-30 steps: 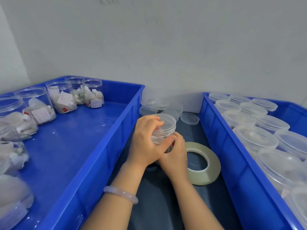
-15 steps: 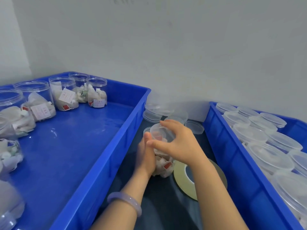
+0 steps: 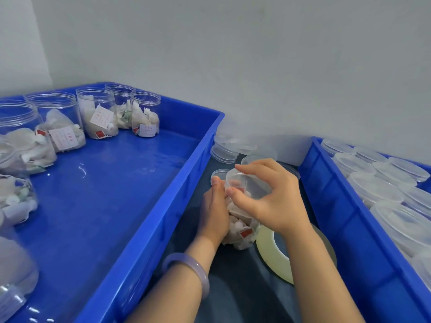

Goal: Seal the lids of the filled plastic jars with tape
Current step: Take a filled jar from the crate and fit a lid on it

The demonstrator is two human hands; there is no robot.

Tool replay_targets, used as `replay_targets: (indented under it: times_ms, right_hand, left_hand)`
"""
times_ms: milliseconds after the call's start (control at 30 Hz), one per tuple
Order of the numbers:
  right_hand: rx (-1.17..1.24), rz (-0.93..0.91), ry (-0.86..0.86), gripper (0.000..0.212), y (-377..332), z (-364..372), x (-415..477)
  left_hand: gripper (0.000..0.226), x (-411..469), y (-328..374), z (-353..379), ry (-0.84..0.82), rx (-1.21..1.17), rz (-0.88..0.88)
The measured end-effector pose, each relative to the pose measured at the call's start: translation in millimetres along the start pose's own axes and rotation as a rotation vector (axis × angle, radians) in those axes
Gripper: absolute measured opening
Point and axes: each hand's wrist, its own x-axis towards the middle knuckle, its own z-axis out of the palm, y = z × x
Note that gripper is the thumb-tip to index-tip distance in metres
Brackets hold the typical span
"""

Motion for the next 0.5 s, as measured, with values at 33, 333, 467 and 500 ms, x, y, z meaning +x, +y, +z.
replay_targets:
  times_ms: [33, 333, 467, 500]
  right_hand:
    - [-0.01, -0.023, 0.0, 0.038, -1, 0, 0]
    - [-0.049, 0.059, -0.217, 0.058, -7, -9, 4]
    - [-0.225, 0.149, -0.349, 0.07, -8, -10, 5]
    - [-0.226, 0.137, -0.315, 0.063, -9, -9, 4]
  left_hand:
    - [0.062, 0, 0, 0, 0.002, -0.007, 0.001]
    - [0.072, 2, -2, 0, -0.037, -0.029, -0.008]
    - [0.069, 1, 0, -1, -0.049, 0.017, -0.02]
    - [0.069, 1, -1, -2, -0.047, 0.026, -0.021]
